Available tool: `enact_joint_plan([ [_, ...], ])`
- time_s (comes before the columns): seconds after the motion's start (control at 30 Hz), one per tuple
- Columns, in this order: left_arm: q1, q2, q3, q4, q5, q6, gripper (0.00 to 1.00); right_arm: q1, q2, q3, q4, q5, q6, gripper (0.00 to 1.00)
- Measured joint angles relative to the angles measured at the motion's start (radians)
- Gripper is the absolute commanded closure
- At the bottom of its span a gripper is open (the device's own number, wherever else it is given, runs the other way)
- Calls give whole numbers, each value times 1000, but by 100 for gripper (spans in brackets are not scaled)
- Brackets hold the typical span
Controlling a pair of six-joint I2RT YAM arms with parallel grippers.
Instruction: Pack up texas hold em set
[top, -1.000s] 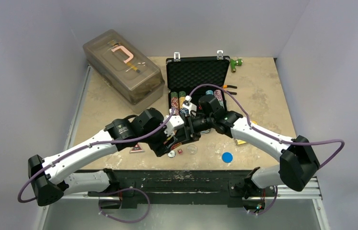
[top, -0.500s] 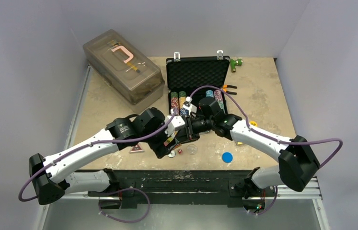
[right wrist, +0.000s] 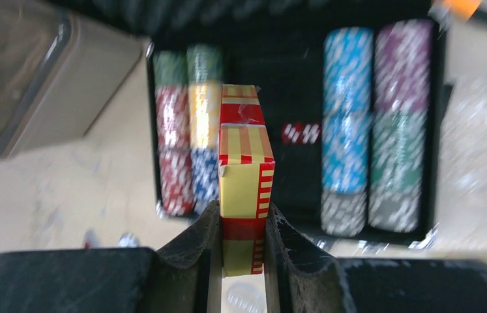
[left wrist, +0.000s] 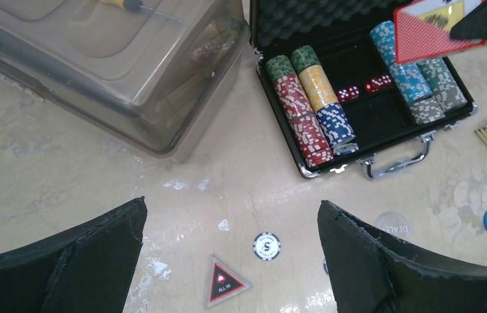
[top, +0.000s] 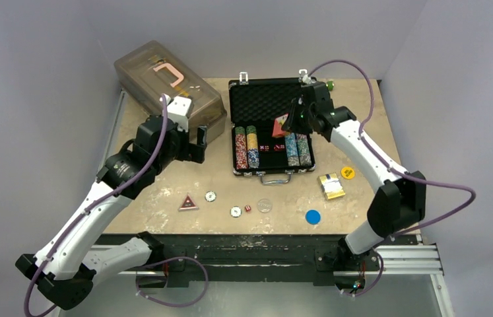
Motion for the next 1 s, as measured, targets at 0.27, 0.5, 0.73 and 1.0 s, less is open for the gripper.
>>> enact_joint_plan([
  [0.27, 6, -3, -189, 107, -41, 58, 0, -13, 193, 138, 8, 100, -149, 100],
  [0.5, 6, -22, -213, 135, -50, 84, 0, -11, 271, 127, 17, 100, -198, 100],
  [0.73, 6, -22, -213, 150, -49, 90, 0, -11, 326, 151, 40, 98, -235, 100],
  [1.0, 6, -19, -213, 150, -50, 93, 0, 10, 404, 204, 47, 96, -256, 100],
])
